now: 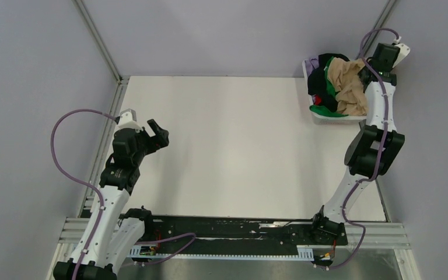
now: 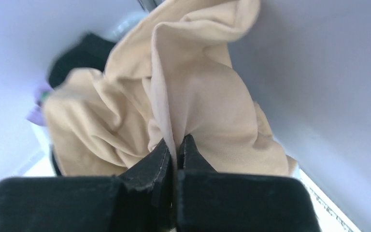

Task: Fold and stack the t-shirts
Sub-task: Grab crumpled tshirt from bin with the right arm, then move the tshirt to the center of the board

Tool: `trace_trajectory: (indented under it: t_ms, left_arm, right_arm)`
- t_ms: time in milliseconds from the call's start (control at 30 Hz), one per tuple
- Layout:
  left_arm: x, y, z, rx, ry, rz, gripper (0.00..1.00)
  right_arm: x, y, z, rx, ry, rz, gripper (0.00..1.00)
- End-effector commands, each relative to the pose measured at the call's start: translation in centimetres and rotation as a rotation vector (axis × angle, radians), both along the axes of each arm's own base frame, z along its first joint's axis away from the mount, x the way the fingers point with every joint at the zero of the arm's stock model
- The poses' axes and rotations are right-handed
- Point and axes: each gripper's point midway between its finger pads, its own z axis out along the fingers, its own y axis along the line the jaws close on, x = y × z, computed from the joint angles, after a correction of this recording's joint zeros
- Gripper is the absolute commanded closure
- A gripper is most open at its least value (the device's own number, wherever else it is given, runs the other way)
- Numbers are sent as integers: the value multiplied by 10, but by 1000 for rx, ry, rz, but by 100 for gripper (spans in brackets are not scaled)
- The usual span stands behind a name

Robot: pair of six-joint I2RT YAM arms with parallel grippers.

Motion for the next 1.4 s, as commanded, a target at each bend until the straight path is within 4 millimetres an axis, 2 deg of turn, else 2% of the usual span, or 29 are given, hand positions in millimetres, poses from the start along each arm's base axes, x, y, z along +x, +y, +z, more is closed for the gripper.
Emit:
trace_trajectory:
  t_ms: [0,133,333,500,633,767,833,867,900,1067,1167,1300,1367]
  left_arm:
    - [4,2,8,6,-37,10,0]
    - [5,3,4,4,-24,19,0]
    - [5,2,4,-1,-20,18,0]
    - [5,2,4,-1,-20,18,0]
    - [4,2,5,-3,-26,20,0]
    - [3,1,6,-9,-28,14,0]
    - [2,0,7,-13,-30,8,0]
    - [2,-1,7,-14,-30,6,0]
    - [2,-2,8,-17,-32,-1,0]
    - [2,-5,9,-25,-36,-15,0]
    - [4,-3,4,-21,-28,-1,0]
    - [2,1,-4,-19,19,25,0]
    - [0,2,-1,-17,27,30,0]
  right_arm:
    - [-20,-2,196,-217,-401,-21,100]
    - [-35,8,267,-303,-552,15,100]
    - [-60,35,345,-387,-746,107,100]
    - [-82,61,391,-388,-904,189,100]
    - [-94,115,408,-316,-958,428,100]
    - [-108,178,397,-157,-928,664,100]
    - [-123,216,389,-72,-916,812,100]
    - [-129,234,380,-21,-895,888,100]
    - [-137,262,371,18,-870,999,100]
    - [-167,364,331,112,-777,1259,100]
    - [-188,413,309,186,-734,1367,100]
    - [-205,470,258,287,-627,1461,100]
    - [-208,490,226,357,-545,1477,100]
